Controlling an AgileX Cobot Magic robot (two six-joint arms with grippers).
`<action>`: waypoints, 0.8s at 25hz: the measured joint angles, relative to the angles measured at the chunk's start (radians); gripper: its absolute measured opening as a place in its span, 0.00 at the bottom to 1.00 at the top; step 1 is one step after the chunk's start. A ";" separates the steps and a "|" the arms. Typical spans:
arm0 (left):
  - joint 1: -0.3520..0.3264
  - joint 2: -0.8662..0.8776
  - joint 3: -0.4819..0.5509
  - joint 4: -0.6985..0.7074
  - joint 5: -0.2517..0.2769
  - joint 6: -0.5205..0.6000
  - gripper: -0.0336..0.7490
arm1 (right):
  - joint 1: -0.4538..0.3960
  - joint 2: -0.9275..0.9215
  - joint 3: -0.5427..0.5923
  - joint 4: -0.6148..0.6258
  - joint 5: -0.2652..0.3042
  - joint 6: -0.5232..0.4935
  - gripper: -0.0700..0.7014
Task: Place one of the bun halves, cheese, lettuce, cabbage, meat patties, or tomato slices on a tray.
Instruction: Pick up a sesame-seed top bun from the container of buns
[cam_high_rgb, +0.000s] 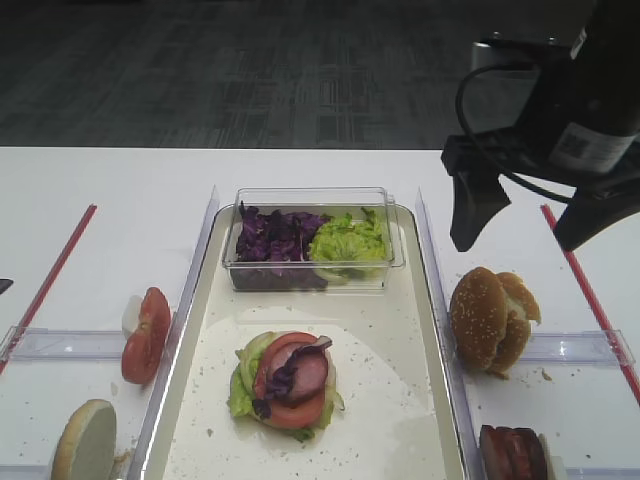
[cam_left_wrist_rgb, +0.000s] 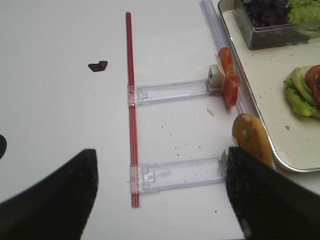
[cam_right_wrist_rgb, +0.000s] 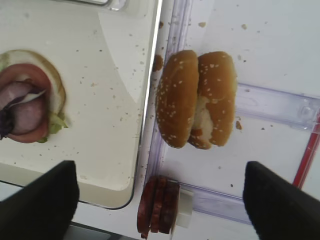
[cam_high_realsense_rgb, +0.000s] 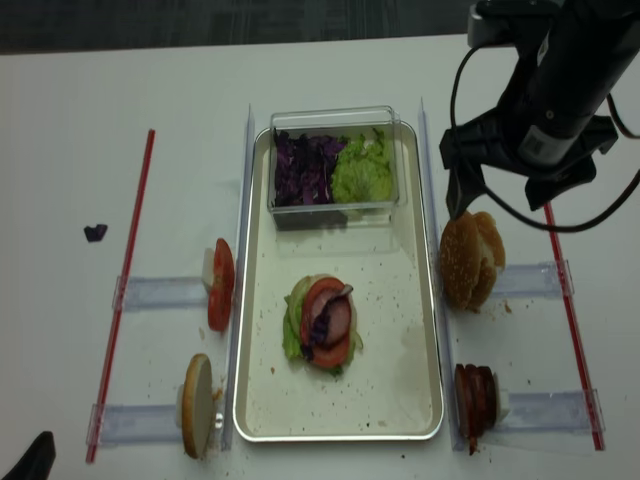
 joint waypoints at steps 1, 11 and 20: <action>0.000 0.000 0.000 0.000 0.000 0.000 0.67 | 0.007 0.000 -0.004 0.002 0.002 0.002 0.97; 0.000 0.000 0.000 0.006 0.000 0.000 0.67 | 0.082 0.043 -0.006 0.015 0.002 0.028 0.97; 0.000 0.000 0.000 0.000 0.000 0.000 0.67 | 0.084 0.077 -0.006 -0.001 0.002 0.064 0.97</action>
